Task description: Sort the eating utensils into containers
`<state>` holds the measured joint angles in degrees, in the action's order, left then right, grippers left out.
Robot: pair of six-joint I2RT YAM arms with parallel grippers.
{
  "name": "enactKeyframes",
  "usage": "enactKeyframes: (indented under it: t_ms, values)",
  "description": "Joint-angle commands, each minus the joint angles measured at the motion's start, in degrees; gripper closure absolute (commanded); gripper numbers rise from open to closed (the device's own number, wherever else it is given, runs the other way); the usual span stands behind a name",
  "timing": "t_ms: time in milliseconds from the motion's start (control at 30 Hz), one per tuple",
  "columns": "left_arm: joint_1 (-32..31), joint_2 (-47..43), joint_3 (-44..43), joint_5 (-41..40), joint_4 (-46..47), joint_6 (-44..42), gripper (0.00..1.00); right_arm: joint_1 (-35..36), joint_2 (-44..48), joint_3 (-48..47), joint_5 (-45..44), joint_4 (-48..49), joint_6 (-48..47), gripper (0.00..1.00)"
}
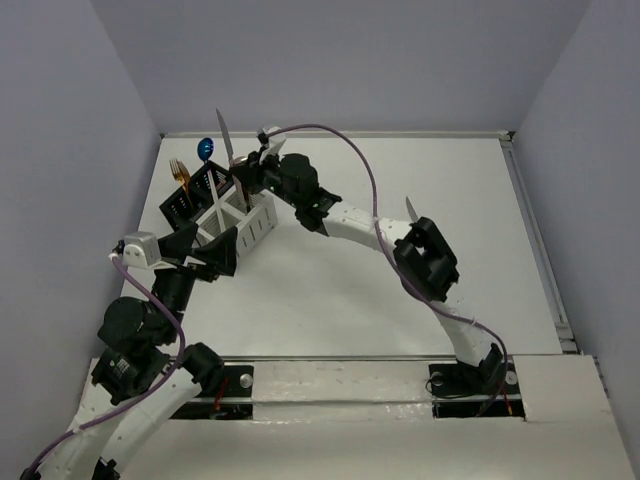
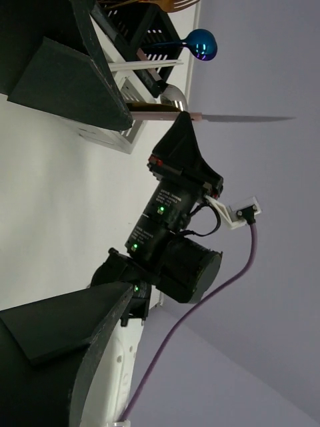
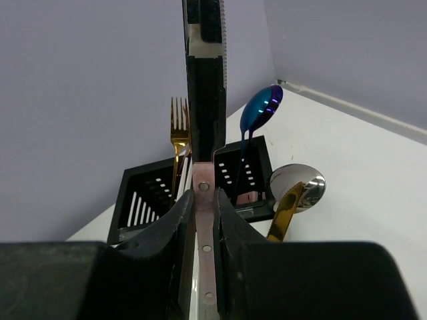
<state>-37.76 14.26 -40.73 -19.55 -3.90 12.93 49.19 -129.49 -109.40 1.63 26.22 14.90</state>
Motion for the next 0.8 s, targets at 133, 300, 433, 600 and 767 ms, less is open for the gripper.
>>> enactKeyframes:
  t_ms: [133,300,433,600,767]
  values:
    - [0.2,0.9,0.5,0.1,2.8,-0.4,0.01,1.4,-6.8,-12.7,-5.6,3.1,-5.3,1.00]
    - [0.2,0.9,0.5,0.4,2.8,-0.4,0.01,1.4,-7.1,-10.6,-6.6,3.5,-5.8,1.00]
    - [0.2,0.9,0.5,0.4,2.9,-0.4,0.01,1.4,-6.7,-8.6,-6.6,4.2,-5.4,1.00]
    - [0.2,1.0,0.5,0.5,2.9,-0.4,0.01,2.0,-5.1,-6.1,-5.2,5.1,-5.3,0.61]
    - [0.2,0.9,0.5,0.5,2.9,-0.4,0.01,2.0,-4.0,-6.0,-5.4,3.0,-6.1,0.43]
